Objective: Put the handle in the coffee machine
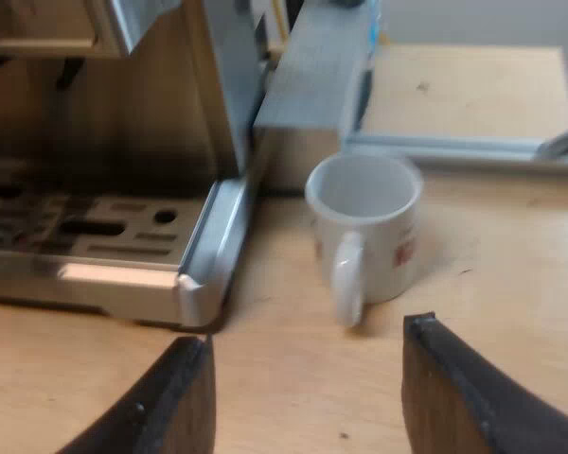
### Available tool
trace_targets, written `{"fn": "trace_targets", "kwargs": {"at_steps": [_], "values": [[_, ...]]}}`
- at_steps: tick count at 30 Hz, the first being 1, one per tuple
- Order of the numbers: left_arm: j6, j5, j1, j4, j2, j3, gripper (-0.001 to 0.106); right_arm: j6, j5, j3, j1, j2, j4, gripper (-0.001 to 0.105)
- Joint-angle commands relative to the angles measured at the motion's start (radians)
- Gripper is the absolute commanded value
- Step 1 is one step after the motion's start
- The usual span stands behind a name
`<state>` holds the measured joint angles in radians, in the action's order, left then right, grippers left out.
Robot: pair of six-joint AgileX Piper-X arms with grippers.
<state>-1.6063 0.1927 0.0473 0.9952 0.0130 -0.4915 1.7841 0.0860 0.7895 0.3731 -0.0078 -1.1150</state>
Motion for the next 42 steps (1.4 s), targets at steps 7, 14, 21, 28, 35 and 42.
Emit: {"fn": "trace_targets", "kwargs": {"at_steps": [7,14,21,28,35,42], "values": [[-0.009,0.002,-0.001,-0.018,0.135,-0.003,0.076,-0.073,-0.086,-0.166,-0.001,-0.045,0.110,0.047],[-0.009,0.002,-0.001,-0.034,0.135,0.005,0.076,-0.080,-0.093,-0.221,-0.001,-0.045,0.075,0.047],[-0.009,0.002,-0.001,-0.034,0.135,0.005,0.076,-0.080,-0.086,-0.240,-0.001,-0.045,0.038,0.047],[-0.009,0.002,-0.001,-0.034,0.135,0.005,0.076,-0.081,-0.086,-0.240,-0.001,-0.045,0.038,0.047],[-0.009,0.002,-0.001,-0.034,0.135,0.005,0.076,-0.081,-0.086,-0.240,-0.004,-0.043,0.038,0.047],[-0.009,0.002,-0.001,-0.034,0.135,0.005,0.076,-0.081,-0.086,-0.240,-0.137,-0.043,0.040,0.047]]}}
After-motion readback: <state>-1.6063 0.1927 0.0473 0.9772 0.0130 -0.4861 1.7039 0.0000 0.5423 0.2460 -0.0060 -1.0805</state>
